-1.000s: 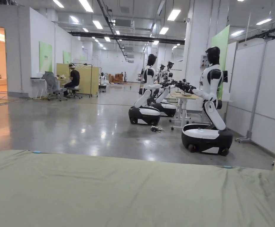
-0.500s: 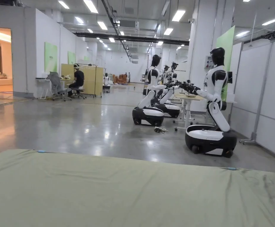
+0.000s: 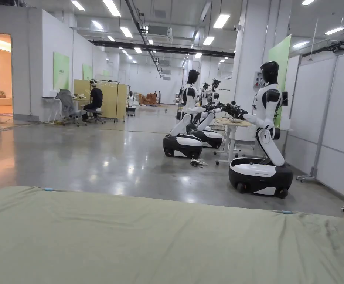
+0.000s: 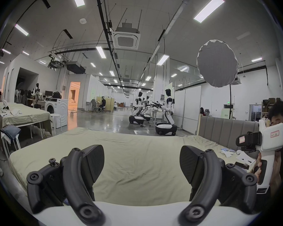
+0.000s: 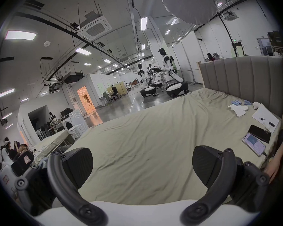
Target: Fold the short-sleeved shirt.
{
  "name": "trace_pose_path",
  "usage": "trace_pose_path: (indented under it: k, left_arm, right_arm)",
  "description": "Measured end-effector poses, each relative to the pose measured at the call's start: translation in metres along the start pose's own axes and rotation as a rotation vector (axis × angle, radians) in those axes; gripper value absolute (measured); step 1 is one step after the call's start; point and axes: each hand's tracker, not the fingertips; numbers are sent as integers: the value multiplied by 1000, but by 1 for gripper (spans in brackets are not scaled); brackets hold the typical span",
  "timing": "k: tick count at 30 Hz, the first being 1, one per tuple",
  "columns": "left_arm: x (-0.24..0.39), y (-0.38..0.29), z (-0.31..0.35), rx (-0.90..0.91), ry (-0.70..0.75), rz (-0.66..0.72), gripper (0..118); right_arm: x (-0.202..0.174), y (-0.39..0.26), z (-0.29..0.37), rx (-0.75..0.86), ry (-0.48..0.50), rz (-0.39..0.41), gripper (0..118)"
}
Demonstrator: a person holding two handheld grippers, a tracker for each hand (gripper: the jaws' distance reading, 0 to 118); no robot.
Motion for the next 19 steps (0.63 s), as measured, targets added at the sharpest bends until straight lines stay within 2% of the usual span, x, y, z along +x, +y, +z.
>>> trace_pose_path:
  k: [16,19]
  left_arm:
    - [4,-2,-1,-16,-4,-15,94]
    - [4,-4,-3,-23,-7,-15,94]
  right_arm:
    - [-2,-8,-4,-32,48,57,118]
    - [23,-33,-17,-50,59,58,118]
